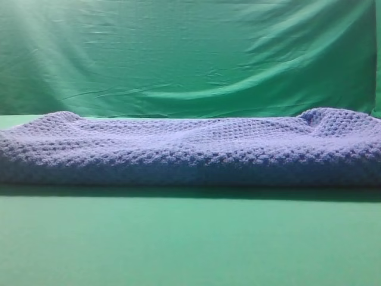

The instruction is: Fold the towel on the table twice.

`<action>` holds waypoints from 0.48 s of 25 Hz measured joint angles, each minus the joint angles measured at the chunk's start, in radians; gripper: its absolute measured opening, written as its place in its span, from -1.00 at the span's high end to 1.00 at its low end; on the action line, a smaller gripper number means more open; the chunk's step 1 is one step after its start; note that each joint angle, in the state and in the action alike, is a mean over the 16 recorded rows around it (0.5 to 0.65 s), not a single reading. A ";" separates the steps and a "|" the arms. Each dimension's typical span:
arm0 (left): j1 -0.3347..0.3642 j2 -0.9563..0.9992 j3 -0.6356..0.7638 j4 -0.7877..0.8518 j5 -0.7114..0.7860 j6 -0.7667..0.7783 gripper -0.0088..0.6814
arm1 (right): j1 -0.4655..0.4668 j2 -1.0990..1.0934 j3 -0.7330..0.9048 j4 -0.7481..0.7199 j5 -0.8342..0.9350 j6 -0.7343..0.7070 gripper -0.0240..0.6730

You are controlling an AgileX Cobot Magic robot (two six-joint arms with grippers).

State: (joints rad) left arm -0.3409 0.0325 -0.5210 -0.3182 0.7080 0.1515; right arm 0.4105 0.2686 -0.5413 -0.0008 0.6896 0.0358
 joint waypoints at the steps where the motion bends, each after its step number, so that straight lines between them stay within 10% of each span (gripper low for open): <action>1: 0.000 -0.013 0.006 0.002 0.002 -0.006 0.97 | 0.000 -0.025 0.013 0.008 -0.001 -0.003 0.93; 12: 0.000 -0.047 0.034 0.032 0.017 -0.039 0.97 | 0.000 -0.243 0.093 0.066 0.062 -0.028 0.93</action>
State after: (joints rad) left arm -0.3409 -0.0145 -0.4869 -0.2862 0.7252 0.1128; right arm 0.4105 0.0254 -0.4480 0.0656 0.7518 0.0078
